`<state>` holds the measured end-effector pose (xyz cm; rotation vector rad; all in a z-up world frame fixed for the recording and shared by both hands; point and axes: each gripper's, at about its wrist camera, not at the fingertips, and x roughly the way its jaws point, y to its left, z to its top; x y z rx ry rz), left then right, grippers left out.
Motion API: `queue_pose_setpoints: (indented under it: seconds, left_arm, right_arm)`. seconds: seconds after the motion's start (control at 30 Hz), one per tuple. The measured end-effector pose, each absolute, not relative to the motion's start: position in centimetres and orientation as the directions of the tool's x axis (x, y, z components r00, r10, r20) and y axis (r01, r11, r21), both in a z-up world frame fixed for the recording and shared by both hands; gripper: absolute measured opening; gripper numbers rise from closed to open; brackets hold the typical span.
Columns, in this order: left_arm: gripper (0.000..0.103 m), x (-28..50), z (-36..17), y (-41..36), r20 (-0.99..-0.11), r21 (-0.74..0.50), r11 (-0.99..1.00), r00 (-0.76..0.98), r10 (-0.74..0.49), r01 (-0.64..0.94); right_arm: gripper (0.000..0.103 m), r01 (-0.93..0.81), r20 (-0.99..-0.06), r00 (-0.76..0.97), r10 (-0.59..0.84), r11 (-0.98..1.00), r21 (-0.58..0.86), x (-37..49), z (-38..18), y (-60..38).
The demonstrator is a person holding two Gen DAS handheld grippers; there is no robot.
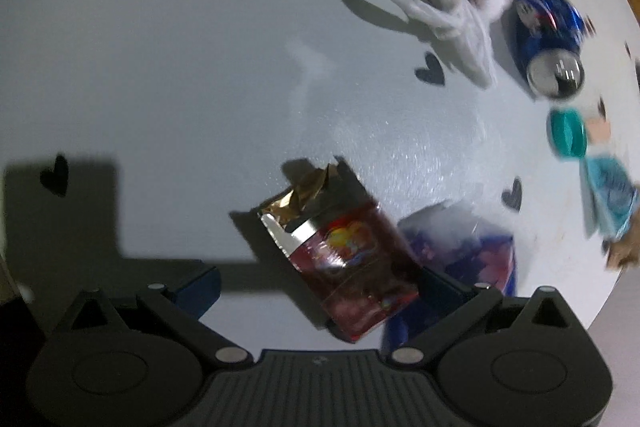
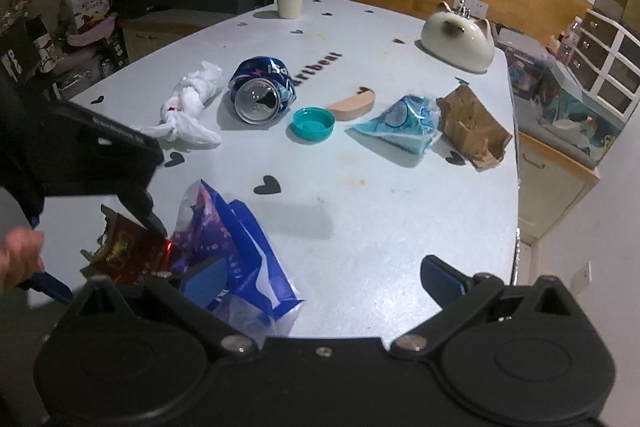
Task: Collect trash
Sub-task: 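Grasp the red cigarette pack with the left gripper while the right grasps the blue bag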
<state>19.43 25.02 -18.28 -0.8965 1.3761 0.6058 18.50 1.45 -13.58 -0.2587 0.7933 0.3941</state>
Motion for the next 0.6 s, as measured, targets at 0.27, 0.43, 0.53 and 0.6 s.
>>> queue_pose_setpoints:
  seconds: [0.27, 0.43, 0.53, 0.6]
  left_arm:
    - [0.103, 18.8, -18.3, 25.3, -0.991, -0.116, 0.780, 0.125, -0.049, -0.615]
    - [0.103, 18.5, -18.3, 26.9, -0.989, -0.108, 0.829, 0.140, -0.036, -0.549]
    - [0.103, 18.4, -18.3, 27.8, -0.988, -0.124, 0.822, 0.145, -0.051, -0.556]
    - [0.103, 18.5, -18.1, 27.9, -0.983, -0.163, 0.801, 0.160, -0.085, -0.576]
  right_arm:
    - [0.103, -0.502, -0.750, 0.586, 0.308, 0.864, -0.038, 18.6, -14.0, 2.6]
    - [0.103, -0.557, -0.778, 0.523, 0.347, 0.830, -0.004, 19.5, -14.8, 3.7]
    - [0.096, -0.592, -0.797, 0.483, 0.362, 0.806, 0.008, 20.2, -15.3, 4.4]
    - [0.082, -0.596, -0.807, 0.469, 0.359, 0.803, 0.012, 20.5, -15.5, 4.8]
